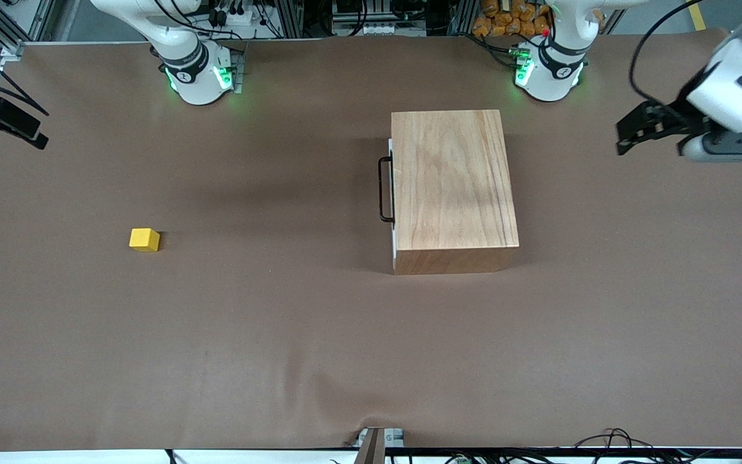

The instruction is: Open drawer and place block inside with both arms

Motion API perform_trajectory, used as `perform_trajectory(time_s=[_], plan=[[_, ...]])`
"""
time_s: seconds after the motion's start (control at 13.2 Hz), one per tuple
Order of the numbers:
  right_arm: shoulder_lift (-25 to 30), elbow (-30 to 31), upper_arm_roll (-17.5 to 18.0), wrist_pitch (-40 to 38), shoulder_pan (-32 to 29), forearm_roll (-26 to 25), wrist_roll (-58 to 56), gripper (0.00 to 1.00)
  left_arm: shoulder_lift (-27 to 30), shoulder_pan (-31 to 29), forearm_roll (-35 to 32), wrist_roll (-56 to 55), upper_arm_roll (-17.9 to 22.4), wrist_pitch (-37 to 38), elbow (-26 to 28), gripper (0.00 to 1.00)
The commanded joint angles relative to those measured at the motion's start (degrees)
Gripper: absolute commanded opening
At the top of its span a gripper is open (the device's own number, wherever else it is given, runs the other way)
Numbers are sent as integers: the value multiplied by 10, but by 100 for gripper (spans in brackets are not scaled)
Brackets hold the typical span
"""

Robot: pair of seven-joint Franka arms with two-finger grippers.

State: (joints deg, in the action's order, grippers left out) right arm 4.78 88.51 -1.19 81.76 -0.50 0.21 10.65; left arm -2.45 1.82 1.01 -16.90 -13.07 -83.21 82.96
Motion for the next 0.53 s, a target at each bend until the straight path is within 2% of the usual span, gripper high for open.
perform_trajectory(time_s=[0.0, 0.3, 0.45], plan=[[15, 12, 2, 0, -10, 10, -8, 100, -56, 55, -10, -104, -17, 14, -55, 100], [15, 12, -2, 0, -8, 10, -8, 100, -126, 166, -28, -235, -9, 2, -104, 100], [15, 12, -3, 0, -8, 11, -8, 100, -155, 216, -31, -285, -6, -47, -108, 100]])
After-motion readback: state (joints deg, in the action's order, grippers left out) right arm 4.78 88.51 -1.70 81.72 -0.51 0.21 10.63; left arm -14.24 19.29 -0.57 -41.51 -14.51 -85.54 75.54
